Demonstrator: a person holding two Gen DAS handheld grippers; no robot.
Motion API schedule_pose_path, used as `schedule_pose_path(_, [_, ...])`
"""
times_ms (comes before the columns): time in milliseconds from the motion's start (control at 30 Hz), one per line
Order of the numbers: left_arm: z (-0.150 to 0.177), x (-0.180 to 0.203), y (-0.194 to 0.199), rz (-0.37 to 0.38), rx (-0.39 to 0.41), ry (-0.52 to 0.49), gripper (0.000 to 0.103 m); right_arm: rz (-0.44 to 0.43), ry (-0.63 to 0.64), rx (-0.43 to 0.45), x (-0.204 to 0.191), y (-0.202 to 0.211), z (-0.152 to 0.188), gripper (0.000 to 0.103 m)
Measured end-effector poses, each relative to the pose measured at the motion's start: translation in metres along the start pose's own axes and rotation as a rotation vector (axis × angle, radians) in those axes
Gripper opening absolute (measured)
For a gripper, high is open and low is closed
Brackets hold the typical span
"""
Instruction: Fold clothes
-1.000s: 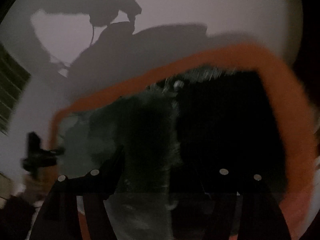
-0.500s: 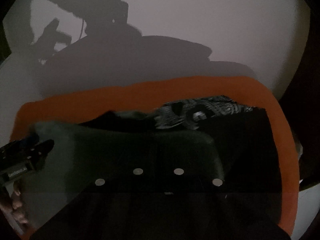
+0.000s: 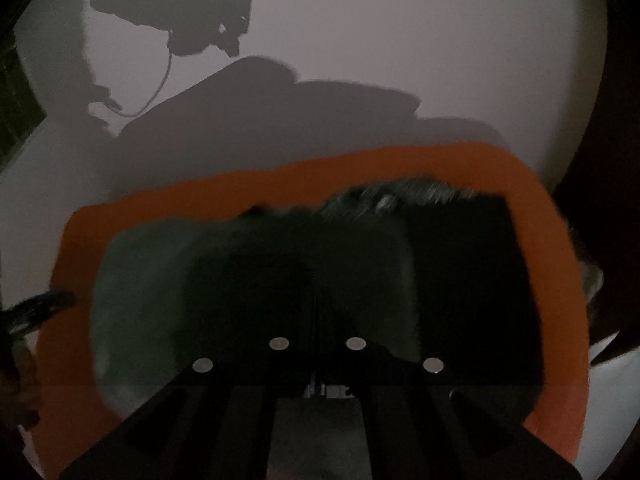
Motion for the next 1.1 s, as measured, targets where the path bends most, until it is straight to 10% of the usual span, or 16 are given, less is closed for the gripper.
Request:
schedule_pose_path(200, [0.079,-0.01,-0.014,0.1,-0.126,0.046,0.075,0.103,-0.017,-0.164,0.022,-0.016,0.089,0.0])
schedule_pose_path(400, [0.139,0.004,-0.01,0.096,-0.138,-0.14,0.075,0.102,-0.066,-0.172,0.03,0.027,0.105,0.002])
schedule_pose_path(733, [0.115,0.037,-0.046,-0.037,0.1,-0.301,0.073,-0.11,0.048,-0.18,-0.093,0.01,0.062,0.002])
schedule_pose_path(900, [0.109,0.056,-0.044,-0.03,0.193,-0.375,0.018,-0.118,0.139,-0.187,-0.14,-0.004,0.04,0.002])
schedule_pose_path(1100, [0.124,0.059,-0.032,0.01,0.208,-0.32,0.016,-0.279,0.26,-0.248,-0.212,-0.043,0.01,0.002])
Point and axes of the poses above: each gripper's, at about its wrist camera, not at the fingertips, and y roughly against the way its jaws point, x to its right, z to its underside, the point moved 9 cm from there along -y, roughly the way its jaws point, and after that the axes turned 2 degrees about z, right-handed, at the moved point
